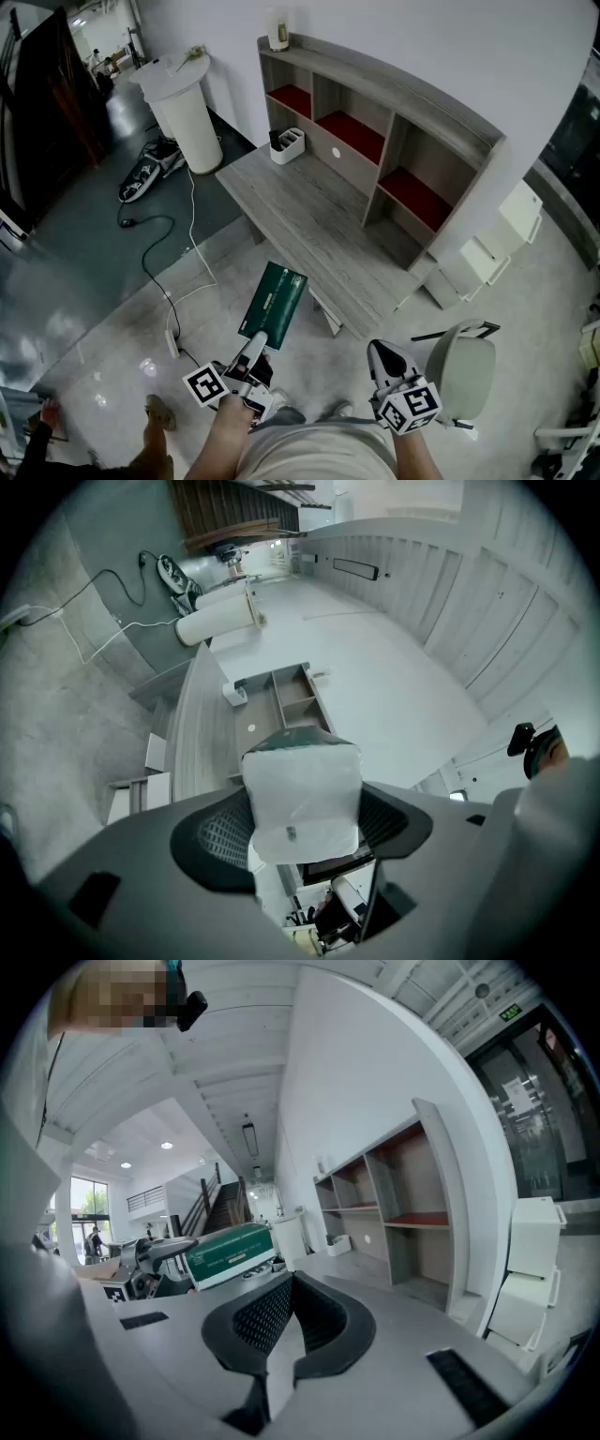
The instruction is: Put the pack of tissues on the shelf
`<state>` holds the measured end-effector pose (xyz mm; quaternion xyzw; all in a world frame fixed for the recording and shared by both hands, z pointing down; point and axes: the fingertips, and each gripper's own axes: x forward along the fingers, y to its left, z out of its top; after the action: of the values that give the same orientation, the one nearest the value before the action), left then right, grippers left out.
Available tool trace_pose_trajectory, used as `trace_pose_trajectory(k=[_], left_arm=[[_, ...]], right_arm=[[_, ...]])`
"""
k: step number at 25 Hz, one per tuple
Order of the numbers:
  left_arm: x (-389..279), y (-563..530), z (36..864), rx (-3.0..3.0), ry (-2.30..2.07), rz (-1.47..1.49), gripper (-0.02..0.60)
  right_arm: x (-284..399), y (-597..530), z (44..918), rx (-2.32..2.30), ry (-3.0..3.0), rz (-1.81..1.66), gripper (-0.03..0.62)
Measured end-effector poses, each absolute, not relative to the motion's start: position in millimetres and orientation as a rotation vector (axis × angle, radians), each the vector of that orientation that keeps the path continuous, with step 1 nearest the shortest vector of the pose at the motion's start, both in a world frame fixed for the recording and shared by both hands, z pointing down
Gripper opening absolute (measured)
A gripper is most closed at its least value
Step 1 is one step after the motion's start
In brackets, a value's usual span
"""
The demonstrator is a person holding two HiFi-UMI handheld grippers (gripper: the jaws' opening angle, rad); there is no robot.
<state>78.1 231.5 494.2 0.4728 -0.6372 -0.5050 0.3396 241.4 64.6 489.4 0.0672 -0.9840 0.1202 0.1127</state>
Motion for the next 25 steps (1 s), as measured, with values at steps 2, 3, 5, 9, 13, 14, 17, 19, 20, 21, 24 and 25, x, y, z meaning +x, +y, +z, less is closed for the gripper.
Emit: trace_pose_trajectory(k=[2,3,5,9,13,14,17,19,20,21,24,25], left_arm=[[68,247,498,1.204,-1.652,-1.321,0.344],[63,254,499,1.196,-1.651,-1.321,0.343],[51,270,500,1.195,-1.654,-1.315,0.344],[29,300,501,1.192,-1.637,-1.322,0.343],[11,330,511,1.181,-1.629,-1.315,0.344],[6,336,515,1.180,-1.625,-1.310,0.344],[-4,346,526,1.171,-1.598,-1.311,0.344],[-8,351,533,1.154,-1.580,-1.331,0.344],[-10,352,535,1.147,-1.575,-1.336,0.344],[-13,352,537,1.142,-1.574,-1.336,0.344],[-28,348,546,1.129,-1.582,-1.328,0.344],[-34,344,549,1.121,-1.584,-1.329,0.344]], right_arm=[[226,79,484,0.170,-2.890,0.332,0.028],[219,87,482,0.161,-2.891,0.325,0.028],[204,103,480,0.149,-2.892,0.317,0.028],[174,135,479,0.123,-2.884,0.294,0.028],[150,163,480,0.124,-2.883,0.291,0.028],[143,169,481,0.127,-2.880,0.288,0.028],[127,188,490,0.121,-2.855,0.269,0.028],[120,198,495,0.105,-2.831,0.253,0.028],[116,199,497,0.104,-2.823,0.248,0.028],[113,199,498,0.107,-2.819,0.246,0.028],[97,188,502,0.114,-2.821,0.255,0.028],[92,183,505,0.114,-2.821,0.259,0.028]])
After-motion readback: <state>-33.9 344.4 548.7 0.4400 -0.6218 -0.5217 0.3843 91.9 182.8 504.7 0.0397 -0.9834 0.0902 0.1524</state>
